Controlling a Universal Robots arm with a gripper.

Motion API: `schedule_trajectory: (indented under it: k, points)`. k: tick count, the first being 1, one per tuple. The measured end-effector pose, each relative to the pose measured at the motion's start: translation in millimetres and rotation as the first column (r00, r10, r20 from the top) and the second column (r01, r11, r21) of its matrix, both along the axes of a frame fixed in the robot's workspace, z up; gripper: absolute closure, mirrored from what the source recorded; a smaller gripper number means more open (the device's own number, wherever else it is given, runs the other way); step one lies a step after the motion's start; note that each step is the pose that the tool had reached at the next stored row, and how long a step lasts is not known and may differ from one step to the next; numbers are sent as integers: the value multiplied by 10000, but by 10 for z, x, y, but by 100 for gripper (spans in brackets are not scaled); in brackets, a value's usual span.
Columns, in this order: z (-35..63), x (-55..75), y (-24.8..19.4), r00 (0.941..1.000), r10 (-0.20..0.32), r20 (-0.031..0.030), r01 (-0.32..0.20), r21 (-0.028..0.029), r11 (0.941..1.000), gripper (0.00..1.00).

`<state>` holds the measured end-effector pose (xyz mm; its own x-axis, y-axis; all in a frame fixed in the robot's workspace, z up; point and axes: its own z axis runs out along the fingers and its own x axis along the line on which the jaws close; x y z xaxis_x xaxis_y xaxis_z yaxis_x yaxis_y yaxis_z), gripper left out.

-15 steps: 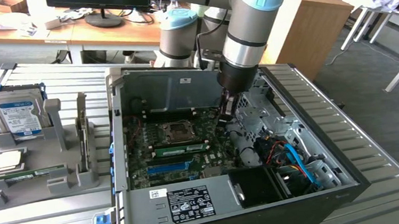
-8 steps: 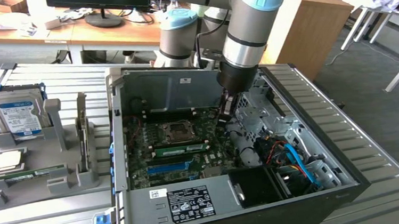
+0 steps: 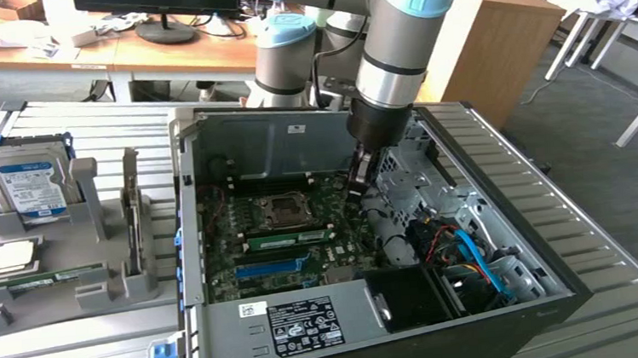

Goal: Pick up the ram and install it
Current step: 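Press down the ram until it locks into place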

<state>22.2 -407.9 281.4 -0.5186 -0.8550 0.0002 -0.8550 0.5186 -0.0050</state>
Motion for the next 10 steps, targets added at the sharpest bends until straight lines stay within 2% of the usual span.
schedule_trajectory:
  k: [10]
  points:
    - [-2,0,0,9939,-1100,1,1100,1,9939,90]
